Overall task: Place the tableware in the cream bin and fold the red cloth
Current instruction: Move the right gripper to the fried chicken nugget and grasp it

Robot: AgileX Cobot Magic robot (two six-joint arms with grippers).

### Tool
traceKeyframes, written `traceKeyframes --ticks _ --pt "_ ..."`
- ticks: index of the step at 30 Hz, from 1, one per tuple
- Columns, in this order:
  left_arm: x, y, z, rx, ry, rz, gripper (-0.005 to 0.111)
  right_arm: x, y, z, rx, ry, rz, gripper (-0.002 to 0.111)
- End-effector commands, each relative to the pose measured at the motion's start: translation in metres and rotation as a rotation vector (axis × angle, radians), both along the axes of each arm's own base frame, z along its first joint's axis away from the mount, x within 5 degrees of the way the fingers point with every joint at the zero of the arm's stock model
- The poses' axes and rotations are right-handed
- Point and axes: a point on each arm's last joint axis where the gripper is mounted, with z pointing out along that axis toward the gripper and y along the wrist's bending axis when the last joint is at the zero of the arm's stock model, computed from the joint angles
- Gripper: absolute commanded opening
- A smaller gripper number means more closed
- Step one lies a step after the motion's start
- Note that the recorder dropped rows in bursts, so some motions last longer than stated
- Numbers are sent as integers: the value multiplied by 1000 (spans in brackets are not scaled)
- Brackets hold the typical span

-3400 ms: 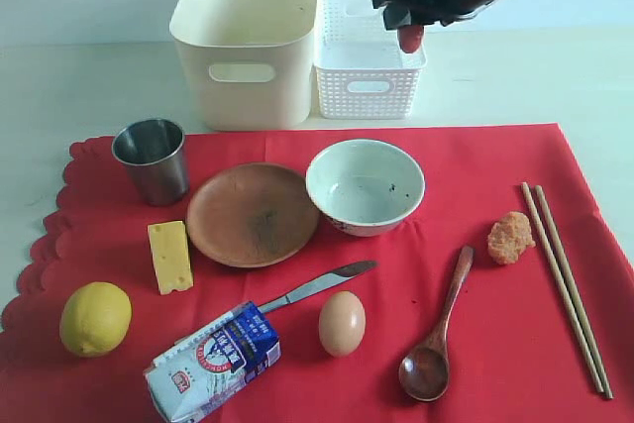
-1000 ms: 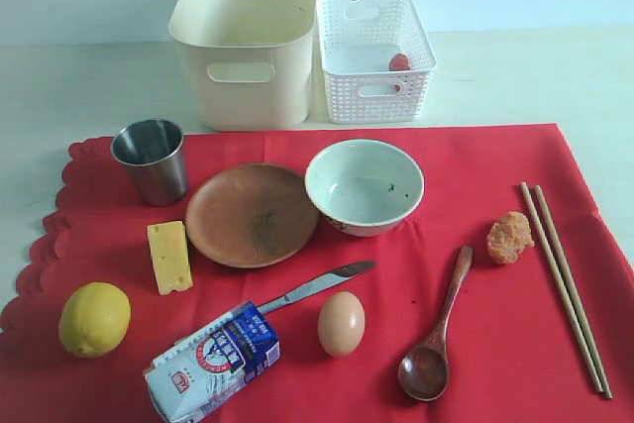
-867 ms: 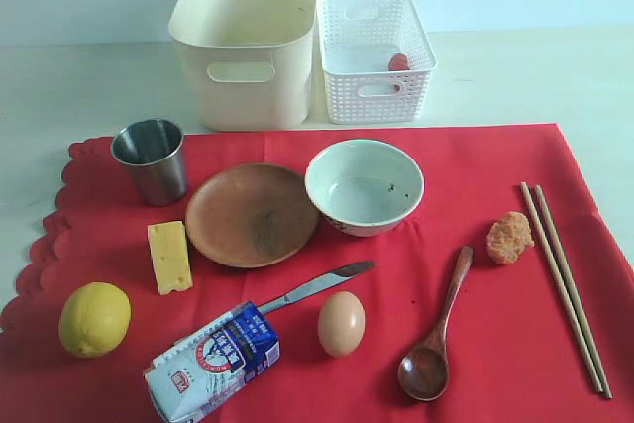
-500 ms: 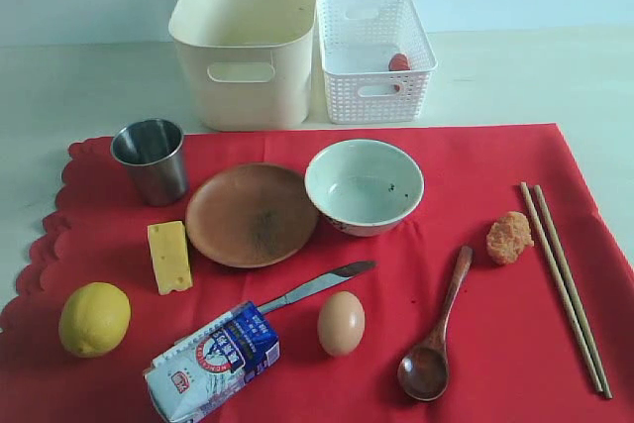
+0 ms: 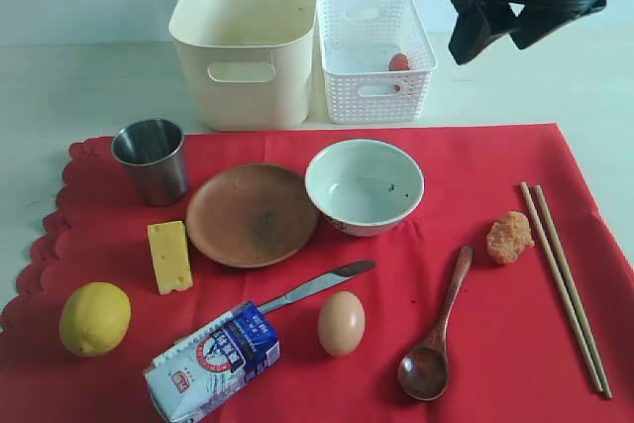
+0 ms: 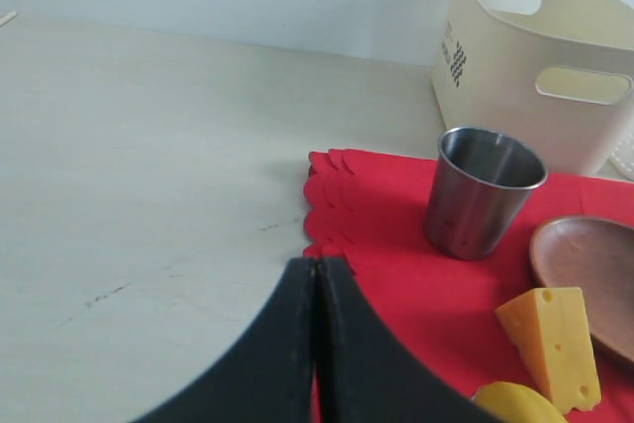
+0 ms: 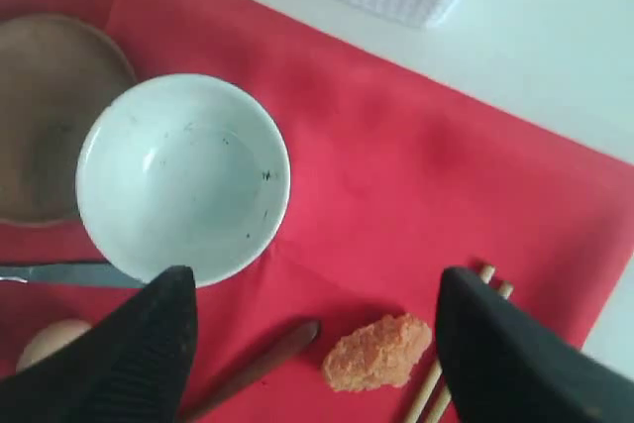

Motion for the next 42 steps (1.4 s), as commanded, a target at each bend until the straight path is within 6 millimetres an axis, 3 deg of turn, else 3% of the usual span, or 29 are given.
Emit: traceKeyframes --ticks 1,6,14,31,42 --pt "0 0 0 -6 -7 0 0 -15 -9 -20 -58 29 -18 65" --pt "0 0 0 -7 -7 0 0 -24 -13 -58 -78 66 -57 65" --pt "0 0 0 -5 -7 0 0 -26 -14 -75 -79 104 -99 61" --pt "0 0 0 -7 -7 0 0 -14 -17 -144 -207 320 -150 59" --pt "0 0 0 -7 -7 0 0 -14 -17 -165 -232 395 -155 60"
